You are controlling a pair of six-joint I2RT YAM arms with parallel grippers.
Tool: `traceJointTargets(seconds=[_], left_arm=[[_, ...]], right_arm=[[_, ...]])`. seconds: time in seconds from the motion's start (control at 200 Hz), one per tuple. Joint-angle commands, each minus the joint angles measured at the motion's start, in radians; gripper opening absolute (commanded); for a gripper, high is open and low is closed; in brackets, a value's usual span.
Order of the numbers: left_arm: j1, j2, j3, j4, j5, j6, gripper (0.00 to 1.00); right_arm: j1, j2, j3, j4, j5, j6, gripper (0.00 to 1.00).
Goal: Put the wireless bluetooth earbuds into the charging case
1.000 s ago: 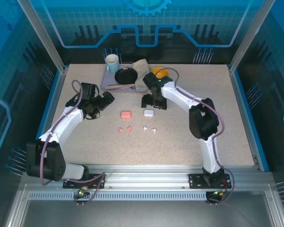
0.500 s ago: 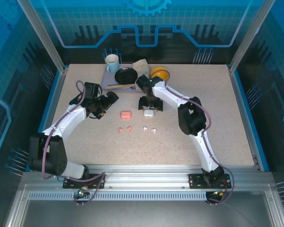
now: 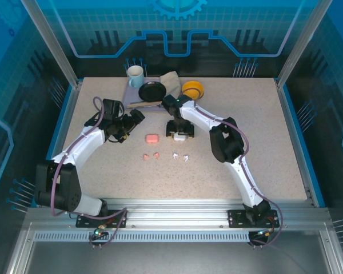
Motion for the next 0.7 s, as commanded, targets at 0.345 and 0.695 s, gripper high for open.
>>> traceJointTargets(seconds=[0.345, 0.695], left_arm=[[-0.018, -0.013, 0.017, 0.011, 0.025, -0.013, 0.99], [-0.026, -0.016, 0.012, 0.011, 0.027, -0.009, 0.99]], right_arm=[[0.013, 0.013, -0.016, -0.011, 0.039, 0.022, 0.74], [0.004, 0.014, -0.019, 0.006, 0.040, 0.070, 0.73]])
